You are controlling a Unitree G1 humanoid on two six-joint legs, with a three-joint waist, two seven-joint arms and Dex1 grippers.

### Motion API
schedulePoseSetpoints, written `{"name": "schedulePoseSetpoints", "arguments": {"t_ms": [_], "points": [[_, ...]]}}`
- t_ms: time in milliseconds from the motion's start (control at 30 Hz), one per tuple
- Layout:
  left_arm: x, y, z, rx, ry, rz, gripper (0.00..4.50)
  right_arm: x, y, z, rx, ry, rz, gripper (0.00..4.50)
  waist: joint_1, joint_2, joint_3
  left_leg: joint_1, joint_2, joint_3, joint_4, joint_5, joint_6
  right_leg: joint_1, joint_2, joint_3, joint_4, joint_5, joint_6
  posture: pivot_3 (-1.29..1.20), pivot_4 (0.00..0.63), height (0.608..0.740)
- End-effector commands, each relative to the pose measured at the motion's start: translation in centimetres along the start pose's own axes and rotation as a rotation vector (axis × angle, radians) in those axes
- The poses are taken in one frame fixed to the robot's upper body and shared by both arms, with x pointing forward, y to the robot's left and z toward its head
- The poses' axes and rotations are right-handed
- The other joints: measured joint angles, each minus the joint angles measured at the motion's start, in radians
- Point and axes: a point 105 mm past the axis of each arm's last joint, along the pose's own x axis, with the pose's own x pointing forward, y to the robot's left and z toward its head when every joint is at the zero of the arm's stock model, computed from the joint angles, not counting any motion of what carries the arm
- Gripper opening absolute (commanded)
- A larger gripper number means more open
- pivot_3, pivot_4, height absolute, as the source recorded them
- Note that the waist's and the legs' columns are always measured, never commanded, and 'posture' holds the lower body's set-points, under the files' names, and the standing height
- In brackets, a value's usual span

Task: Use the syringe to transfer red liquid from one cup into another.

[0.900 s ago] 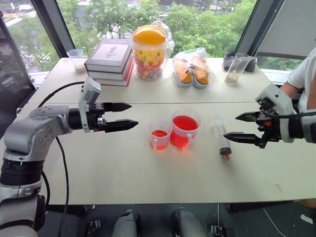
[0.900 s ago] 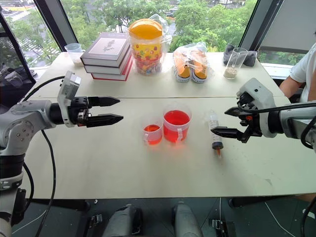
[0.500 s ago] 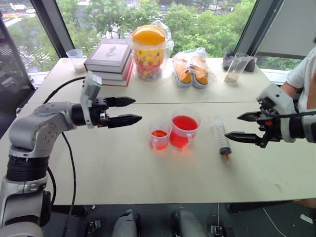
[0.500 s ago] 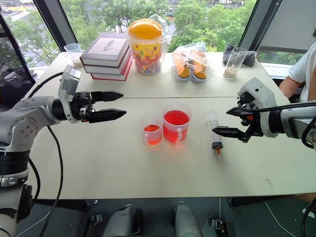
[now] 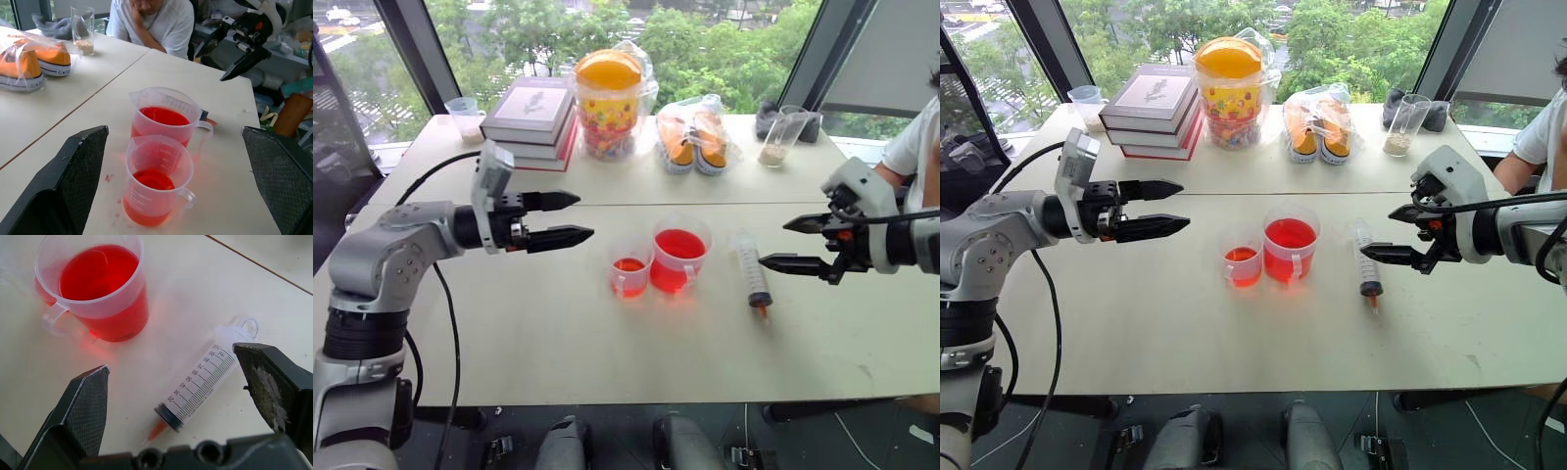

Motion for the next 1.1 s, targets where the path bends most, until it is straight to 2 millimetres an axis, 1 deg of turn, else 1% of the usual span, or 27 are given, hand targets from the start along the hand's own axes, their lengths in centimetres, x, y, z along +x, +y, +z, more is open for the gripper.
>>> {"name": "schedulePoseSetpoints", "arguments": {"t_ms": [33,133,233,300,433,500,667,767,900,1100], "points": [[-0.3,-0.4,1.5,0.052,-0.037,-0.003,4.50,-0.6,-1.4,0.8,0.006,0.000,-0.064,4.44,0.000,0.000,0.000,0.000,0.000,0.000,0.000,0.000,0.000,0.000,0.000,0.000,0.000,0.000,0.000,0.00,0.150,0.740],[0.1,-0.4,1.4,0.050,-0.041,-0.016,4.50,-0.4,-2.5,0.4,0.090,0.059,-0.078,4.44,0.000,0.000,0.000,0.000,0.000,0.000,0.000,0.000,0.000,0.000,0.000,0.000,0.000,0.000,0.000,0.00,0.150,0.740],[0.6,-0.5,1.1,0.049,-0.041,-0.032,4.50,0.2,-3.5,0.2,0.170,0.131,-0.075,4.44,-0.002,0.000,0.000,0.000,0.000,0.000,0.000,0.000,0.000,0.000,0.000,0.000,0.000,0.000,0.000,0.00,0.150,0.740],[0.9,-0.5,0.9,0.047,-0.042,-0.041,4.50,0.8,-4.2,0.6,0.254,0.159,-0.060,4.44,-0.003,0.000,0.000,0.000,0.000,0.000,0.000,0.000,0.000,-0.001,0.000,0.000,0.000,0.000,-0.001,0.00,0.150,0.740],[1.6,-0.6,0.5,0.049,-0.043,-0.064,4.50,2.4,-5.0,2.1,0.415,0.204,-0.018,4.44,-0.007,0.000,0.000,0.000,0.000,0.001,0.000,0.000,0.000,-0.002,0.000,0.001,0.001,0.000,-0.001,0.00,0.150,0.740],[1.8,-0.7,0.4,0.050,-0.044,-0.073,4.50,4.1,-5.7,1.6,0.469,0.286,-0.047,4.44,-0.006,0.001,0.000,-0.002,0.000,0.001,0.000,0.000,0.000,-0.003,0.001,0.001,0.002,0.000,-0.001,0.00,0.150,0.740],[2.0,-0.9,0.1,0.051,-0.047,-0.075,4.50,6.4,-6.5,0.1,0.517,0.409,-0.083,4.44,0.003,0.001,0.000,-0.006,0.000,0.001,0.000,0.000,0.000,-0.007,0.001,0.000,0.002,0.002,0.003,0.00,0.150,0.740],[1.8,-1.1,-0.1,0.050,-0.046,-0.068,4.50,7.7,-6.3,-1.2,0.520,0.471,-0.074,4.44,0.002,0.001,0.000,-0.008,0.000,0.002,0.000,0.000,0.000,-0.008,0.000,0.000,0.002,0.002,0.003,0.00,0.150,0.740],[1.4,-1.2,-0.1,0.055,-0.046,-0.050,4.50,9.5,-5.4,-3.0,0.525,0.551,-0.045,4.44,-0.001,0.001,0.000,-0.008,0.000,0.002,0.000,0.000,0.000,-0.009,0.000,0.000,0.002,0.003,0.004,0.00,0.150,0.740],[1.2,-1.4,-0.2,0.056,-0.049,-0.032,4.50,11.1,-4.4,-4.2,0.525,0.603,-0.014,4.44,-0.004,0.001,0.000,-0.007,0.000,0.001,0.000,0.000,0.000,-0.009,0.001,0.000,0.005,0.003,0.004,0.00,0.150,0.740]]}}
